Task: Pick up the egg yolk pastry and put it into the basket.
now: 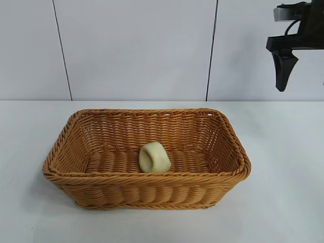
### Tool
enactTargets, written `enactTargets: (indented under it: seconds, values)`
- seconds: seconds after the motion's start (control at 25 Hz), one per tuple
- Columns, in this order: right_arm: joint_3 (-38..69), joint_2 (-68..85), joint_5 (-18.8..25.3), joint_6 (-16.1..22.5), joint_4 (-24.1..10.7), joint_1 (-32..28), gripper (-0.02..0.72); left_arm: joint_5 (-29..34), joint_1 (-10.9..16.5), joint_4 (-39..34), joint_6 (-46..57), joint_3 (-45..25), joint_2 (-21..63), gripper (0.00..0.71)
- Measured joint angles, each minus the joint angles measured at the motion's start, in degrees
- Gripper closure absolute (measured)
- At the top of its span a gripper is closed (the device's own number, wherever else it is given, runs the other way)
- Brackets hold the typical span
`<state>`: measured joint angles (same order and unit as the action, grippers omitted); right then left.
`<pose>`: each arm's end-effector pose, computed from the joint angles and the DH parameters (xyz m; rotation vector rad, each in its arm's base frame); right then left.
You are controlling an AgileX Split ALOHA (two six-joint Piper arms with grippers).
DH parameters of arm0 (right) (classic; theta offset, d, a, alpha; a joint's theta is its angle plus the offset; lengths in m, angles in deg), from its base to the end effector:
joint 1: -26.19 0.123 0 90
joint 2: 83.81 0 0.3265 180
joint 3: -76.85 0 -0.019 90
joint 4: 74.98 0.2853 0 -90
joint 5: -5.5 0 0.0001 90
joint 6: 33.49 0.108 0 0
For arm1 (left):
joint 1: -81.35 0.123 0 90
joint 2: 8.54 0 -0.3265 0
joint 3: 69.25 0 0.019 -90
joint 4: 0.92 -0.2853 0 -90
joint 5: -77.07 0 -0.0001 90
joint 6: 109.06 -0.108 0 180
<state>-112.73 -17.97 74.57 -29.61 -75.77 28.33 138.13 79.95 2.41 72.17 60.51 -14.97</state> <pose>0.4261 0.0145 0.2601 0.0396 3.0299 -0.0111 -0.0012 -0.0055 0.2820 0.0057 2.0548 -0.0982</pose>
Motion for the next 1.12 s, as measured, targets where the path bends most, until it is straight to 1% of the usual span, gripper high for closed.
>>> enactTargets:
  seconds: [0.04,0.08,0.16,0.32,0.36,0.4,0.6,0.72,0.92,1.12]
  values:
    - [3.39,2.62,0.00,-0.59,0.78,0.00,0.082,0.00,0.00,0.00,0.00,0.00,0.00,0.016]
    - [3.39,2.62,0.00,-0.59,0.78,0.00,0.082,0.00,0.00,0.00,0.00,0.00,0.00,0.016]
    - [11.64,7.61,0.00,-1.60,1.41,0.00,0.082,0.00,0.00,0.00,0.00,0.00,0.00,0.016]
    - [27.17,18.12,0.18,-2.10,1.46,0.00,0.082,0.00,0.00,0.00,0.00,0.00,0.00,0.016]
    - [34.09,23.72,0.18,-2.79,1.35,0.00,0.082,0.00,0.00,0.00,0.00,0.00,0.00,0.016]
    - [37.63,26.13,-0.07,-3.06,1.17,0.00,0.082,0.00,0.00,0.00,0.00,0.00,0.00,0.016]
    - [52.14,39.86,-3.87,-3.26,0.78,0.00,0.082,0.00,0.00,0.00,0.00,0.00,0.00,0.016]
    - [56.51,48.84,-5.58,-3.26,0.78,0.00,0.082,0.00,0.00,0.00,0.00,0.00,0.00,0.016]
    - [58.05,65.61,-11.02,-3.31,0.78,0.00,0.082,0.00,0.00,0.00,0.00,0.00,0.00,0.016]
    - [58.19,81.06,-11.70,-3.31,0.78,0.00,0.082,0.00,0.00,0.00,0.00,0.00,0.00,0.016]
